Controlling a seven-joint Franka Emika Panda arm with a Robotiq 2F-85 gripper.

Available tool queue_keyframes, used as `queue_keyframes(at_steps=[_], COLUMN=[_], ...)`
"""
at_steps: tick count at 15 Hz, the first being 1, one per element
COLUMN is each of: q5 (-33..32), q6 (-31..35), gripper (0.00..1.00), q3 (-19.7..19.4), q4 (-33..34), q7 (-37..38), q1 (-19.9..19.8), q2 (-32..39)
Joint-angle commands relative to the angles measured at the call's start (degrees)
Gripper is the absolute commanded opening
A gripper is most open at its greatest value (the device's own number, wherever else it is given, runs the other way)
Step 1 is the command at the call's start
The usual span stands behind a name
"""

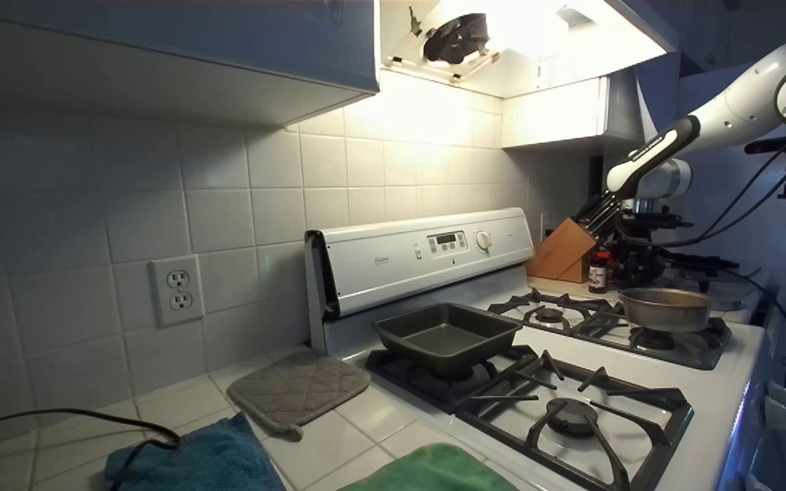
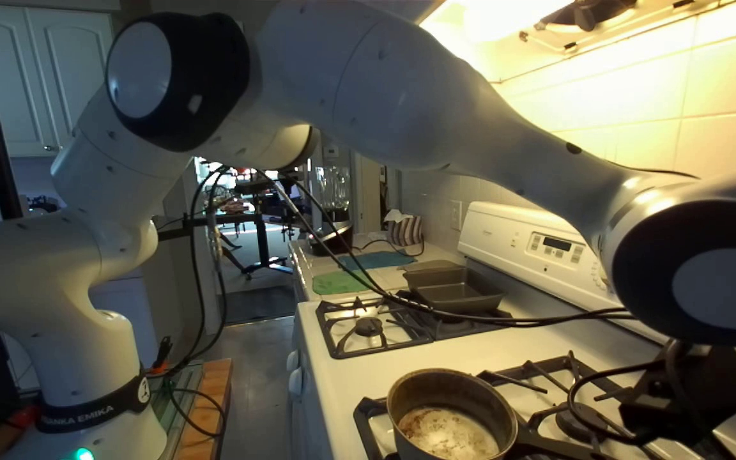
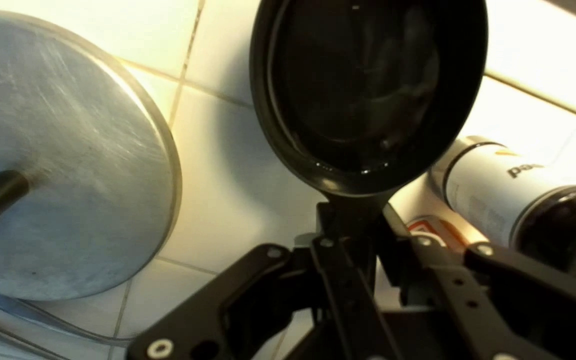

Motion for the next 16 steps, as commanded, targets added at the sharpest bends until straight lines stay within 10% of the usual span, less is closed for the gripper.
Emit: queue_keyframes(at_steps=[1, 16], q5=[0.23, -0.63], q6=[-1.91, -2.83], gripper=[0.06, 0.06], q3=[0.67, 0.52], q4=[-2.23, -8.75], q7=[-2.30, -6.90], q1=[-0.08, 3.49], q2=[-2.86, -10.17])
